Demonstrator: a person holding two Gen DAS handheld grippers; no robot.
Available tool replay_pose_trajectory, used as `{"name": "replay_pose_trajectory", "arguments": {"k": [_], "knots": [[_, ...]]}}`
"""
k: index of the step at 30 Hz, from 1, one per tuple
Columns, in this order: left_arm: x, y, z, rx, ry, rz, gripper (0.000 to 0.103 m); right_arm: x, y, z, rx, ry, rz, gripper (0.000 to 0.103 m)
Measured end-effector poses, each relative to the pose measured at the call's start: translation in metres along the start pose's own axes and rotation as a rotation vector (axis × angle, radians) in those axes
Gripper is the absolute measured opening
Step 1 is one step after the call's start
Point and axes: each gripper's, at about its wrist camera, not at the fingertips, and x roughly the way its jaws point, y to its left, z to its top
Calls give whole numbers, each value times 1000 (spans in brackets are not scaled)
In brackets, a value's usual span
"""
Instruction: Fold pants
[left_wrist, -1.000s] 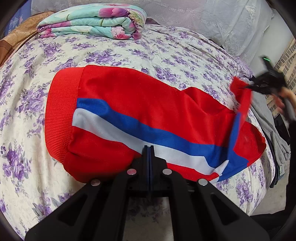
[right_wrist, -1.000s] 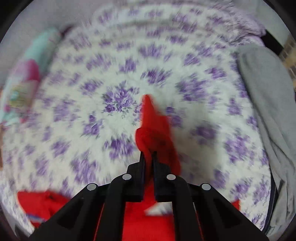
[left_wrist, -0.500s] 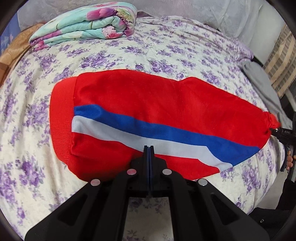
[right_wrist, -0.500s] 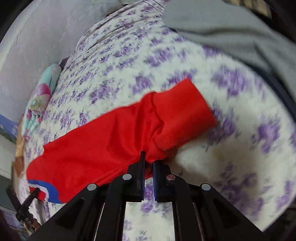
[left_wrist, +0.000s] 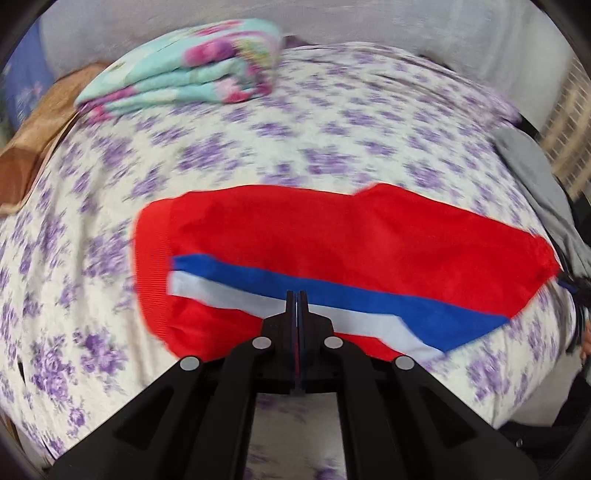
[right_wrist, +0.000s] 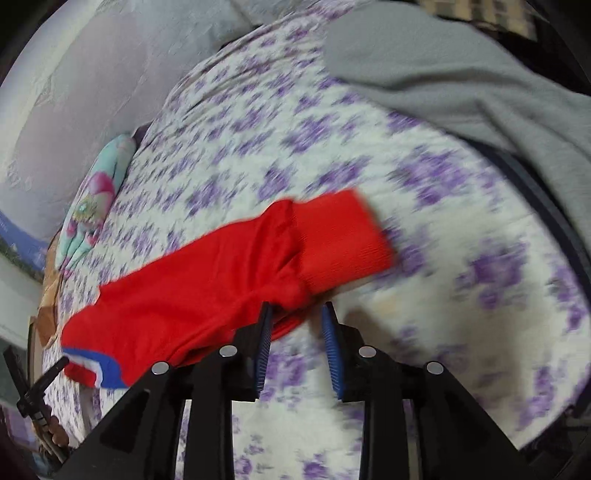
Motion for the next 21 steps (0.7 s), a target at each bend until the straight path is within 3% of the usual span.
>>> {"name": "replay_pose_trajectory", "arguments": {"k": [6,9,14,17,19,21], "knots": [[16,41,-5,-94,49,40,1,8,-9,17,11,-19,-10,29],[25,48,-15,-109,84,85,2,36,-14,12,24,73,-46,29],[33,56,-21,-130,85,90,2,36,-16,7,10,72,-48,28],[30,52,-19,-104,74,108,1,24,-1,14,-49,76,-114,29],[23,48,-20,-78,60,122,1,3,21,20,-123,13,-158,31],[14,45,-20,-73,52,123,1,-17,50,28,-192,-32,-104,31]]}}
